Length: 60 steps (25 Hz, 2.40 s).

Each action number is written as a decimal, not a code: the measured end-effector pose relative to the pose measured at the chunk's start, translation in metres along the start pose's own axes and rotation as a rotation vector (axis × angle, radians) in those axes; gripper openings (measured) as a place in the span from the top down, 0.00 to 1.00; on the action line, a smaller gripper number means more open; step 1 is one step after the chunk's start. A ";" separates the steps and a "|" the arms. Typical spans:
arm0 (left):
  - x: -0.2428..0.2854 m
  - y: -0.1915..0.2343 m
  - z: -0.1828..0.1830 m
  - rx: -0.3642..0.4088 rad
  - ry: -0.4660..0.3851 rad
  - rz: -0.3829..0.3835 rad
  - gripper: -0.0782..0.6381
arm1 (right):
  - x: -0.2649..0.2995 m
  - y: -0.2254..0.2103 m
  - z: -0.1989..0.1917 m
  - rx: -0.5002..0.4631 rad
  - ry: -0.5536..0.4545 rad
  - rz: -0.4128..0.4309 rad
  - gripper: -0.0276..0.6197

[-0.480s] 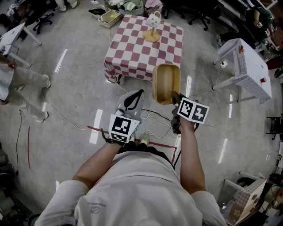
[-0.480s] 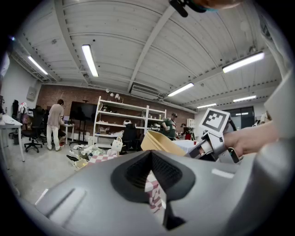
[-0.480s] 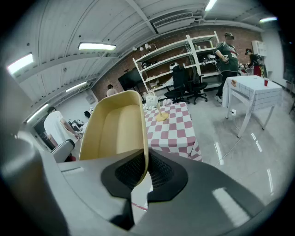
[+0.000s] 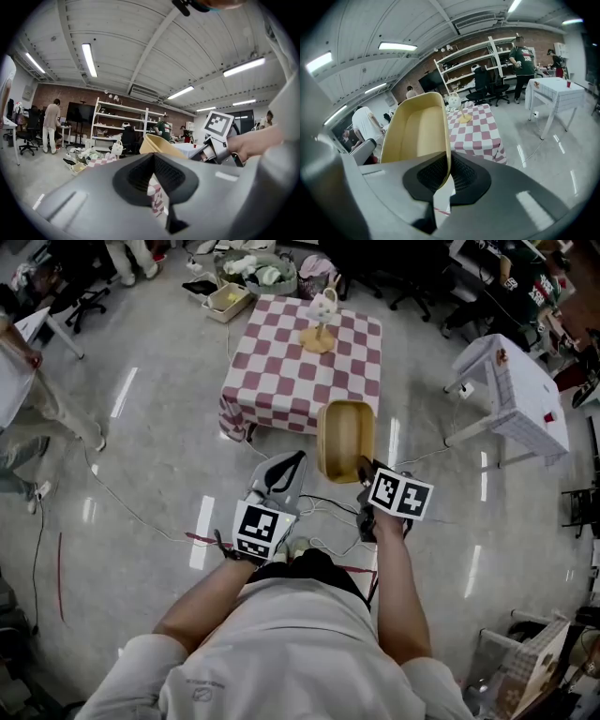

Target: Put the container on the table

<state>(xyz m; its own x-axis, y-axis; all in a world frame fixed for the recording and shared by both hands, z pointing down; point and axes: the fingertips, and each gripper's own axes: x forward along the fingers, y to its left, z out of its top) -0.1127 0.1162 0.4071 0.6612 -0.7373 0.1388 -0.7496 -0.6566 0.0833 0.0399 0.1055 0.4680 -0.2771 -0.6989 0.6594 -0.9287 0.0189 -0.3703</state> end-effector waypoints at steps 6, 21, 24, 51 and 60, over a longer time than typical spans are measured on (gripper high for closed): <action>0.007 0.007 0.006 -0.008 -0.027 -0.019 0.88 | 0.011 -0.001 0.005 0.014 -0.010 -0.003 0.92; 0.092 0.024 -0.009 -0.014 0.027 -0.049 0.88 | 0.081 -0.061 0.044 0.092 0.007 -0.008 0.92; 0.125 0.025 -0.014 -0.025 0.047 -0.052 0.88 | 0.103 -0.084 0.053 0.103 0.030 -0.018 0.92; 0.353 0.037 -0.120 -0.105 0.237 -0.046 0.88 | 0.279 -0.250 0.066 0.231 0.187 -0.107 0.92; 0.374 0.039 -0.160 -0.127 0.293 -0.036 0.88 | 0.318 -0.279 0.044 0.262 0.221 -0.156 0.92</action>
<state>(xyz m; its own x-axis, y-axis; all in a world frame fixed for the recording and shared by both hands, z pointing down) 0.1008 -0.1599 0.6205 0.6648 -0.6245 0.4100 -0.7356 -0.6430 0.2132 0.2215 -0.1535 0.7522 -0.2106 -0.5071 0.8358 -0.8773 -0.2792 -0.3905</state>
